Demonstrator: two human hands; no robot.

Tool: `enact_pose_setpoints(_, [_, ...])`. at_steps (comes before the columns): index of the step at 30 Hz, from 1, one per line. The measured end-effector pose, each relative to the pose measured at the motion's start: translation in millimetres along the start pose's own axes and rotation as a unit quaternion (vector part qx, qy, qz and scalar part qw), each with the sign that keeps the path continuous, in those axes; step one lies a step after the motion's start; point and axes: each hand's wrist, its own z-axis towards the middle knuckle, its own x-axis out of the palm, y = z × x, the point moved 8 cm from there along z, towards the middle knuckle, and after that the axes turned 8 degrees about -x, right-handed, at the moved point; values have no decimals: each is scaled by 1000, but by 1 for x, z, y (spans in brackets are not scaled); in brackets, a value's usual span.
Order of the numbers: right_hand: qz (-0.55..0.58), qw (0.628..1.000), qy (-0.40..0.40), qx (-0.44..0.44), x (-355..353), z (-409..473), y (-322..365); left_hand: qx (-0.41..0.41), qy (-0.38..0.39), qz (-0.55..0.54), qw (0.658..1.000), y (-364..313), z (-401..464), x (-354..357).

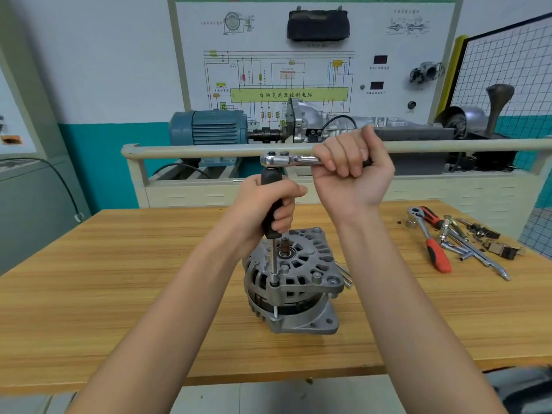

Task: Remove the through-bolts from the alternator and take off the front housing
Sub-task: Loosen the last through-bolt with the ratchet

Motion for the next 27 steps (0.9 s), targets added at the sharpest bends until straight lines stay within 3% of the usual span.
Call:
enact_pose_setpoints(4, [61,995,-77,25,-14,11,-11,-34,104,-55,992,0,4,11])
enact_pose_setpoints(6, [40,996,-82,-4,-12,9,-7,-48,109,-72,990,3,6,12])
enact_pose_setpoints(11, [-147,980,25,-134,20,-21,12,-15,-32,-33,999,4,9,1])
enact_pose_setpoints(14, [-280,920,146,-230,51,-43,12,1,-128,-18,992,3,5,-4])
enact_pose_setpoints(16, [-337,886,198,-249,64,-50,5,14,-184,-11,983,3,2,-10])
enact_pose_setpoints(18, [-311,903,186,-230,60,-46,5,26,-208,-9,978,2,0,-14])
enact_pose_setpoints(21, [-205,957,132,-157,44,-31,8,37,-189,-2,981,1,0,-14])
enact_pose_setpoints(24, [-71,995,37,-50,18,-10,5,44,-91,-7,995,-1,0,-7])
enact_pose_setpoints(27, [40,998,-43,25,-1,4,-5,15,49,-29,998,-2,1,4])
